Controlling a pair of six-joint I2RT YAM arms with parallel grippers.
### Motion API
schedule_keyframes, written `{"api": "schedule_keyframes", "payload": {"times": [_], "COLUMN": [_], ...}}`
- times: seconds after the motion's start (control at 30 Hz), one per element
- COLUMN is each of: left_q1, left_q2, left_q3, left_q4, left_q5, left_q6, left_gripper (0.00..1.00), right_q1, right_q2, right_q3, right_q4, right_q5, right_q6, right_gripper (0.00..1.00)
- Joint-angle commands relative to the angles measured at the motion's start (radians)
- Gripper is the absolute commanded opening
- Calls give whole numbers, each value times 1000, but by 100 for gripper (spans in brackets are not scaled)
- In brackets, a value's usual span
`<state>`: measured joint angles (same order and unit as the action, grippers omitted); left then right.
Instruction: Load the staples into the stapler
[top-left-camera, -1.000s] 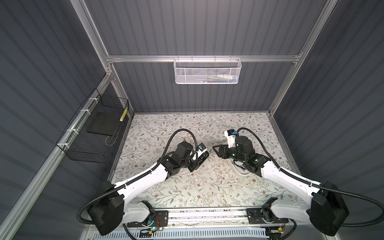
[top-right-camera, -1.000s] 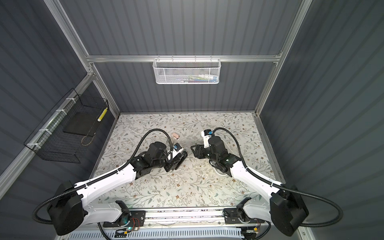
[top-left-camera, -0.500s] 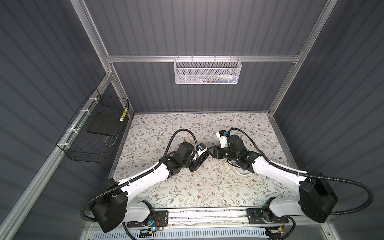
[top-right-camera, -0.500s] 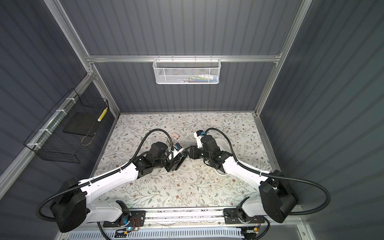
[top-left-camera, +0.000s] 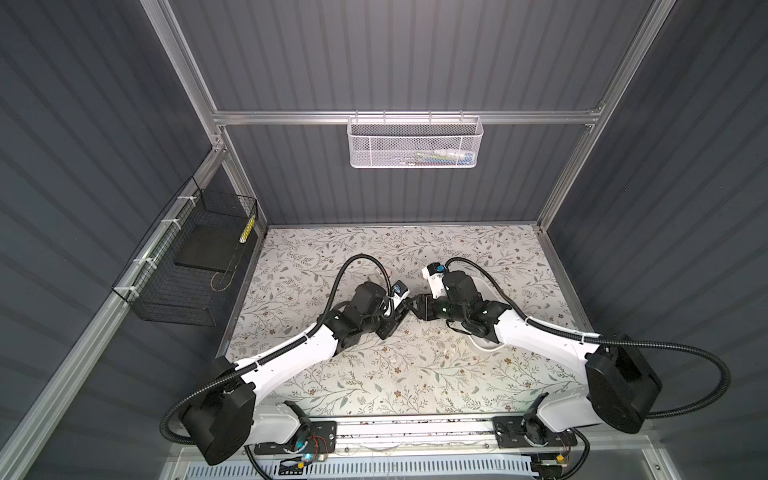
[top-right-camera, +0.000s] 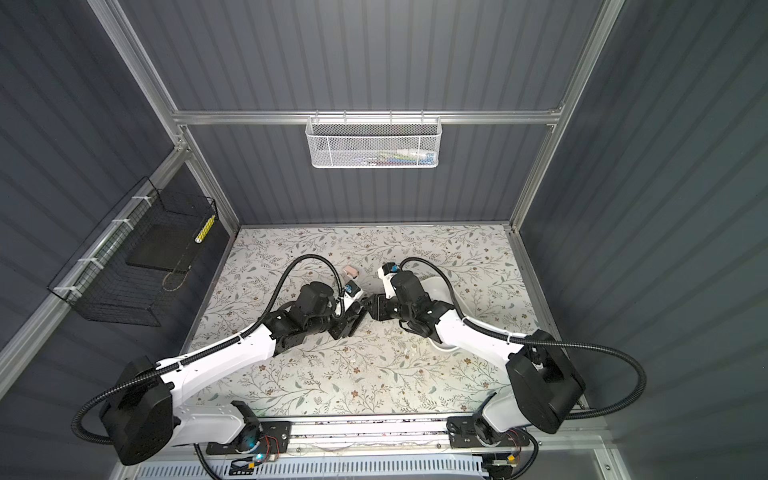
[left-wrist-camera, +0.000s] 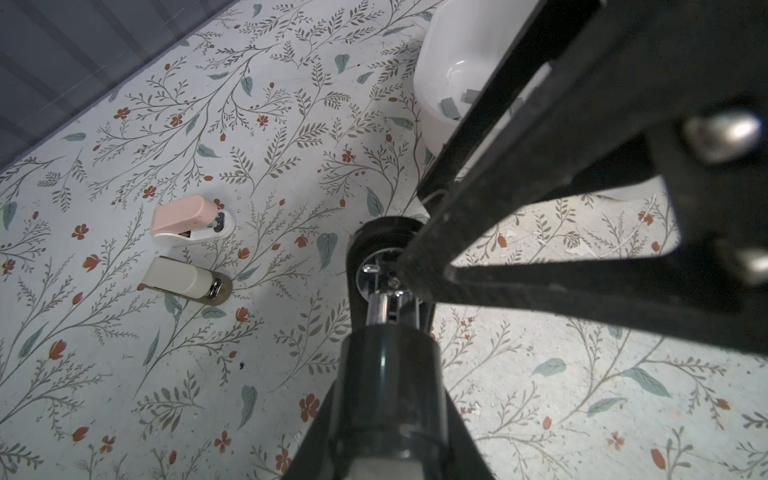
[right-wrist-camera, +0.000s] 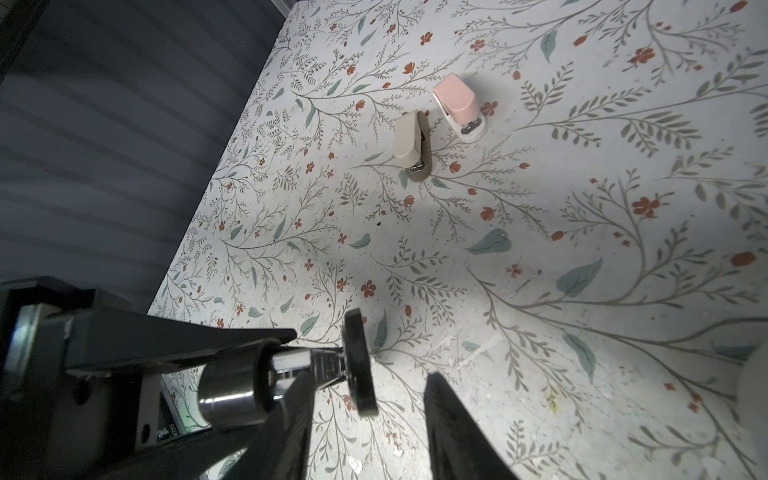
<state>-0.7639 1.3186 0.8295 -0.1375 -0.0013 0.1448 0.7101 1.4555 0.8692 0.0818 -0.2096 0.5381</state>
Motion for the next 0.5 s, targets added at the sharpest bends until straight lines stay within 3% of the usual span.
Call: {"api": "schedule_keyframes", "payload": {"times": [0.0,0.47], "left_q1": [7,6], "left_q2": [-26,-92], "left_q3": [32,-18], "left_q4": [65,129], "left_q5": [17,76], "left_q6": [-13,-2], "left_gripper": [0,0], "right_q1": [7,8], "right_q2": [19,37], "right_q3": [30,34], "right_q4": [-16,-7], "right_q5": [6,-9], "right_q6": [-8,0], "right_gripper": [43,34]}}
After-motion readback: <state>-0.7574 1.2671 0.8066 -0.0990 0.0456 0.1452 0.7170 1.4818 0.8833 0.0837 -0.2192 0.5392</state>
